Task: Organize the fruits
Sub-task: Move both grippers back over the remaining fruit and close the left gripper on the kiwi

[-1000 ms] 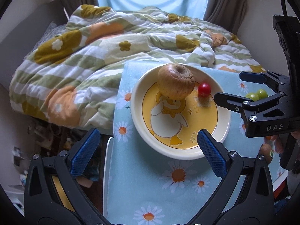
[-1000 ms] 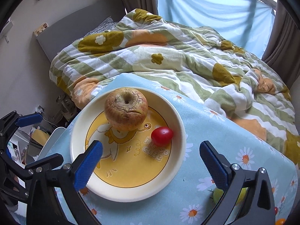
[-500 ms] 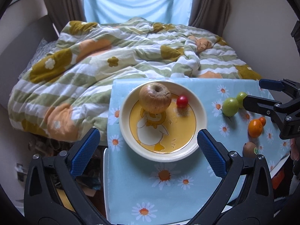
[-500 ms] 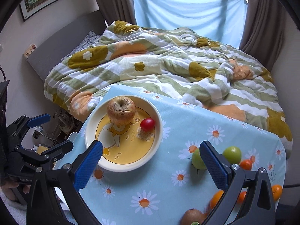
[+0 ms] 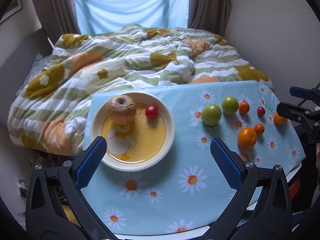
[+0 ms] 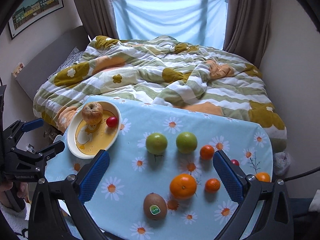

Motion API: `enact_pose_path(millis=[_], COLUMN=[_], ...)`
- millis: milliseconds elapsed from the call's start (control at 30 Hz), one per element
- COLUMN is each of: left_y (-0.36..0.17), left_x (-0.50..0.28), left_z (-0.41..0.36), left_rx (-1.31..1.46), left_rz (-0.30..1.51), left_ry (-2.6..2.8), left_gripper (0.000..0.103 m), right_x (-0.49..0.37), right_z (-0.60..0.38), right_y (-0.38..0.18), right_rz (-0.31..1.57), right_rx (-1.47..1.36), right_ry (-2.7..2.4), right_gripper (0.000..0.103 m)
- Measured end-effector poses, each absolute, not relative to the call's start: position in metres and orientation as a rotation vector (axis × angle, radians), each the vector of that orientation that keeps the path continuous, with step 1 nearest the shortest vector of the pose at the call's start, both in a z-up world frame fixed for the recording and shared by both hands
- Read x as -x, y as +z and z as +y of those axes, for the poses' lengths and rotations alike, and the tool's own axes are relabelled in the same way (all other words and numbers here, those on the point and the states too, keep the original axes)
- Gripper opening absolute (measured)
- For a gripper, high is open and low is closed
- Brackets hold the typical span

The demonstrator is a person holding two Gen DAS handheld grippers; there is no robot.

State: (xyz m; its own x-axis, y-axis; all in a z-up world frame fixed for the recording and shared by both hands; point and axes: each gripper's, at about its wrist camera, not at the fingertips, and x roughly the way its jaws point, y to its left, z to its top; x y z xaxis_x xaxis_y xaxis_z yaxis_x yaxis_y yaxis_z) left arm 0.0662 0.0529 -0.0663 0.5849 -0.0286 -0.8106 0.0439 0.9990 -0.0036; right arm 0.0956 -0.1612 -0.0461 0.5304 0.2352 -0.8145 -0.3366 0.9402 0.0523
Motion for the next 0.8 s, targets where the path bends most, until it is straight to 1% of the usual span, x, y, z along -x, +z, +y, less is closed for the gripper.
enact_pose_path(millis=[333, 533, 800], left_y=[-0.089, -0.120, -0.169], left_x=[-0.051, -0.042, -0.032], left_z=[-0.025, -0.062, -0.098], left_rx=[0.048, 0.126, 0.180], left_rz=[0.987, 1.021, 1.077], left_ry=[0.039, 0.067, 0.039], left_gripper=[0.103, 0.103, 0.103], right_x=[-0.081, -0.086, -0.094], right_z=[-0.241, -0.265, -0.279], right_y=[-0.069, -0.106, -0.146], right_rz=[0.963, 0.987, 0.973], right_rx=[0.144, 0.197, 0.292], right_ry=[0.380, 0.433, 0.478], right_gripper=[0.103, 0.103, 0.103])
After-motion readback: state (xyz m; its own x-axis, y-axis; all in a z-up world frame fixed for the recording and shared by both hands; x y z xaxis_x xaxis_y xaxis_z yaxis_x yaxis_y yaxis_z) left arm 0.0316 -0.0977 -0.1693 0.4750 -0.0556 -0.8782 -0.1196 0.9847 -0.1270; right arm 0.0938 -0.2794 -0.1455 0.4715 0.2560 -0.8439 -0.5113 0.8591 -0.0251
